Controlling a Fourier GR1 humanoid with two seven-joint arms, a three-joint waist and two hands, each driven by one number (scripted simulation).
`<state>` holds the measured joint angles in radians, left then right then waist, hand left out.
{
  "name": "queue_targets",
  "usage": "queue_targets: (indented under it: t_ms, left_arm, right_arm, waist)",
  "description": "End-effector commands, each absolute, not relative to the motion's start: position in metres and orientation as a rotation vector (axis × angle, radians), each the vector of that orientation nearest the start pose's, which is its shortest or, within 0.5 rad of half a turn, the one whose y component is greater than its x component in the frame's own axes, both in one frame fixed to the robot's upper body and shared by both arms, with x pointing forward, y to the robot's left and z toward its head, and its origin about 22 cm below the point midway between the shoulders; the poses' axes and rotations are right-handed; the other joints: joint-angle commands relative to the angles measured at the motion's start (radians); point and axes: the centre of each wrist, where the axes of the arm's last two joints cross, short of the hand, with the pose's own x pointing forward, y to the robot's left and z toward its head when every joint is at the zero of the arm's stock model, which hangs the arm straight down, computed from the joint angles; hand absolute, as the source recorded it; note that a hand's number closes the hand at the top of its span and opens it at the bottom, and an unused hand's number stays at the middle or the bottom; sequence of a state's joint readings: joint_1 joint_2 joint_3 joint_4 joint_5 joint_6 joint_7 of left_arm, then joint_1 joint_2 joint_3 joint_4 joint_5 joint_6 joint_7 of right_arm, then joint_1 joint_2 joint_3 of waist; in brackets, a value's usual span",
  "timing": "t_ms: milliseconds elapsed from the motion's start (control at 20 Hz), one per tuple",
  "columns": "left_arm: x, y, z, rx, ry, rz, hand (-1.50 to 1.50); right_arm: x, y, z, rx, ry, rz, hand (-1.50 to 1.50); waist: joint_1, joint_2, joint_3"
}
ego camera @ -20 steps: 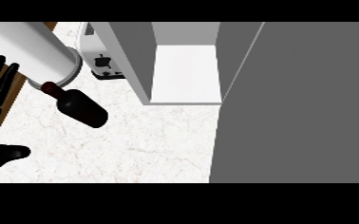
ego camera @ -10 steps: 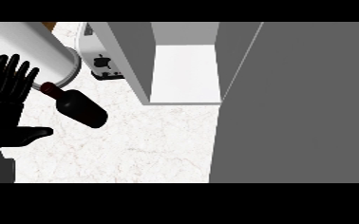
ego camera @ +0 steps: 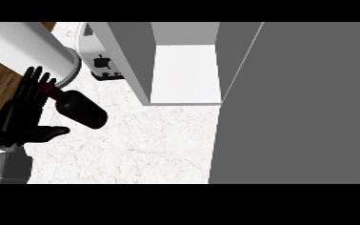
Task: Pick up the wine, place it into the cabinet and close the cabinet
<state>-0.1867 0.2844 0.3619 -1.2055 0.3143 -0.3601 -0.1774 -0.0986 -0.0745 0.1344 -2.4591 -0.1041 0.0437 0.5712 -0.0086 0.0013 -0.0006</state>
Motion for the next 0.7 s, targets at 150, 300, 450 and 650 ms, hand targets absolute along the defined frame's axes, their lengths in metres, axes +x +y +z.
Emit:
queue_targets:
  t_ms: [150,300,450,650]
  left_arm:
    - [0.276,0.379,-0.051,-0.102,-1.656,0.082,-1.50]
    - [0.251,0.403,-0.069,-0.131,-1.645,0.096,-1.50]
    - [0.258,0.390,-0.085,-0.123,-1.634,0.105,-1.50]
    - [0.270,0.383,-0.094,-0.156,-1.641,0.122,-1.50]
  right_arm:
    - [0.137,-0.206,0.208,0.275,-1.977,0.243,-1.50]
    - [0.143,-0.225,0.210,0.266,-2.000,0.251,-1.50]
    - [0.138,-0.212,0.212,0.276,-1.988,0.229,-1.50]
    - [0.133,-0.210,0.215,0.286,-1.978,0.245,-1.50]
  waist:
    - [-0.002,0.000,0.000]
    - [-0.001,0.001,0.000]
    - [-0.001,0.000,0.000]
    - [-0.005,0.001,-0.001]
